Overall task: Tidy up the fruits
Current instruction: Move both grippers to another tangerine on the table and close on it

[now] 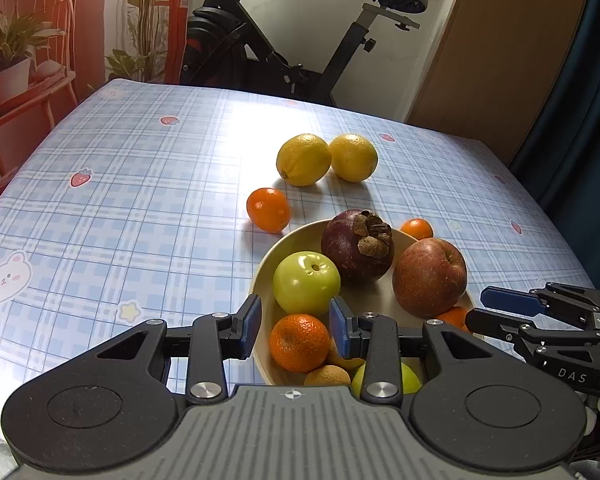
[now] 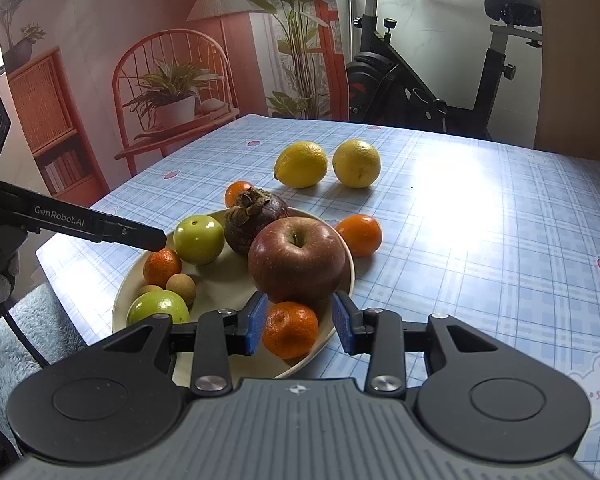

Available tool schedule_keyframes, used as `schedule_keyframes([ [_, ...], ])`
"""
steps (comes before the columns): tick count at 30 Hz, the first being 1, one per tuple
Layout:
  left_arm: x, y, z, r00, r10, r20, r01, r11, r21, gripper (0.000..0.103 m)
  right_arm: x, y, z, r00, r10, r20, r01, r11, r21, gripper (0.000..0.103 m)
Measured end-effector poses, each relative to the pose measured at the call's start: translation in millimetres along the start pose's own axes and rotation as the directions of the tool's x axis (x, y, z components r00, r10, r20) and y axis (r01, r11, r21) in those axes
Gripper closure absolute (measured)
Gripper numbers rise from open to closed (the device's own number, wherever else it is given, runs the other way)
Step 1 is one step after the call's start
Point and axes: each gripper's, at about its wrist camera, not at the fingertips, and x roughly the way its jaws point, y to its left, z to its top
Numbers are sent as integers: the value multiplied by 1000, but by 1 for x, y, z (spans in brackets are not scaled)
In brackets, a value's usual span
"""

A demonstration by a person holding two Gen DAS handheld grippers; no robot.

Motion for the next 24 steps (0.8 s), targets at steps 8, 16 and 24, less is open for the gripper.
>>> schedule_keyframes([
  [8,-1,3,5,1000,2,22,-1,1000,-29,64,-7,-9,5,999,-17,27,16,1000,26,64],
  [16,1,5,18,999,23,47,-21,999,-40,64,-13,-30,16,997,-46,55,43,997,61,64],
  [24,5,13,39,997,44,63,-40,997,-60,64,0,-45,35,997,-57,48,56,998,33,64],
])
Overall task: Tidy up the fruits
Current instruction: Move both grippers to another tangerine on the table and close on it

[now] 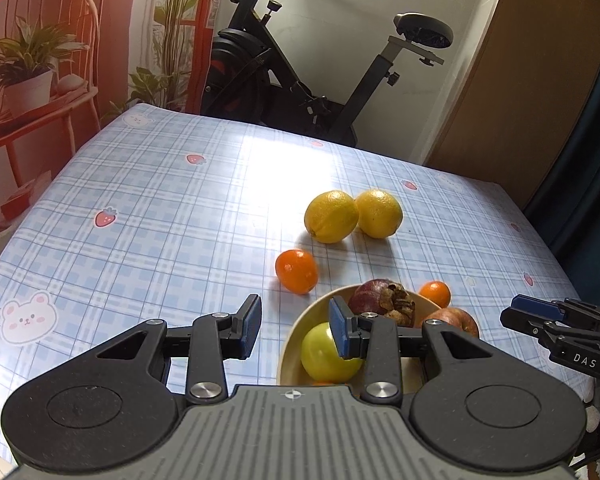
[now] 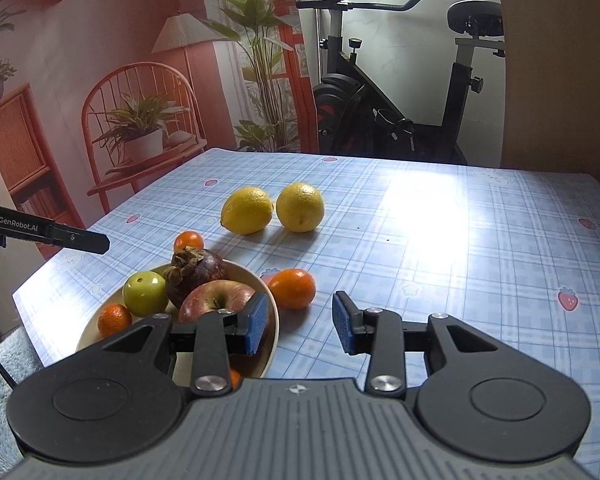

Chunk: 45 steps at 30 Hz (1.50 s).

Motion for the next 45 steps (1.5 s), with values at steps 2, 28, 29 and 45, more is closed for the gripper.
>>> schedule_keyframes([
  [2,3,1,7,1000,8,8,-8,1000,-1,64,7,-2,6,1000,5,-1,-5,1000,-12,64],
  [28,74,19,36,997,-19,-78,14,998,-65,64,80,-19,18,991,105,-83,-104,994,15,64],
  [29,75,20,36,996,-22,-81,17,998,-66,64,82,-19,17,989,114,-89,-113,993,22,64],
  [45,82,28,35,996,-38,-81,31,996,-83,64,79,-27,20,999,31,-33,-31,999,-6,57],
])
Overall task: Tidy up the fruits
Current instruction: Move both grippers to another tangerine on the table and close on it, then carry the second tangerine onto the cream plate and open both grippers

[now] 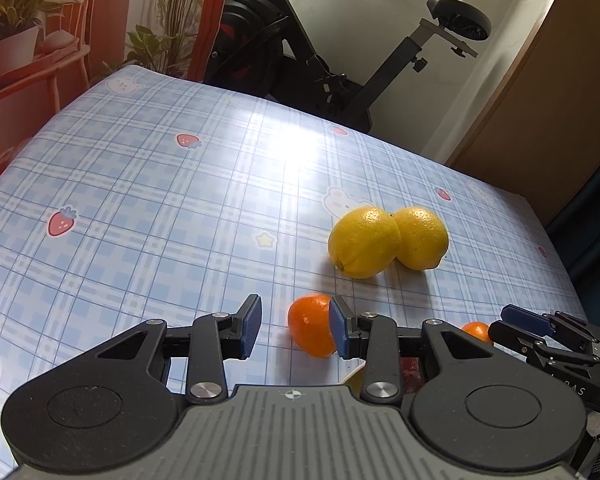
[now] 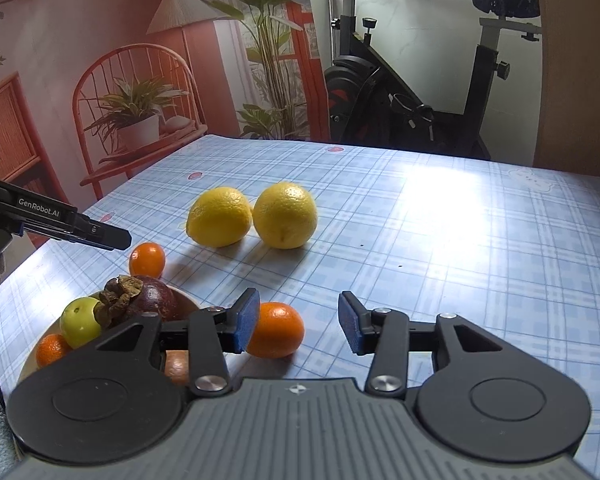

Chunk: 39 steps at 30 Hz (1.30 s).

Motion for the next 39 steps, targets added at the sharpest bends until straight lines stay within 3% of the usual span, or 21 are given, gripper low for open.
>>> schedule_keyframes([
  [17,5,-6,-3,1000,-7,-2,7,1000,18,64,-17,-24,-7,991,-133,4,133,989,60,57],
  [21,4,-8,-4,1000,-13,1,13,1000,17,64,-26,-22,-5,995,-92,29,89,993,77,57],
  [32,6,-6,-5,1000,-9,-12,9,1000,9,64,-16,-10,-19,999,-31,-29,33,998,54,57],
  [39,13,-2,1,999,-29,-46,26,997,-71,64,-3,-2,-13,999,-11,-39,12,1000,28,58],
])
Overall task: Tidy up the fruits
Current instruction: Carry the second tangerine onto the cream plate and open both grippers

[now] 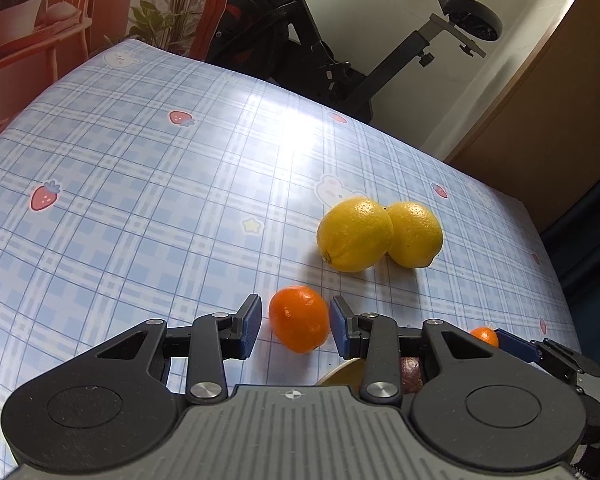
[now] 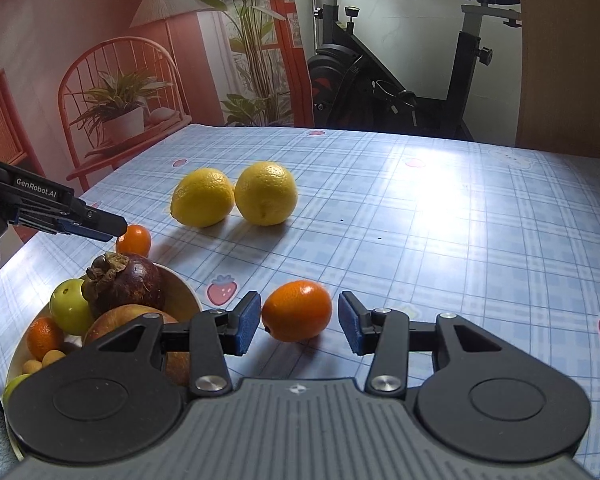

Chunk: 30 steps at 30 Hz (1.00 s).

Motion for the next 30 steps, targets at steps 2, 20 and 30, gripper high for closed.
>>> schedule_keyframes([
  [2,3,-1,1,1000,2,-6,-2,1000,-1,64,0,-1,-1,1000,3,1,-3,1000,7,59],
  [20,36,-7,-2,998,-14,-58,14,1000,-2,63,0,-1,-5,1000,11,-5,-11,1000,14,59],
  [30,33,-11,-5,998,-14,-54,16,999,38,66,2,-4,-8,1000,14,-8,-13,999,39,59],
])
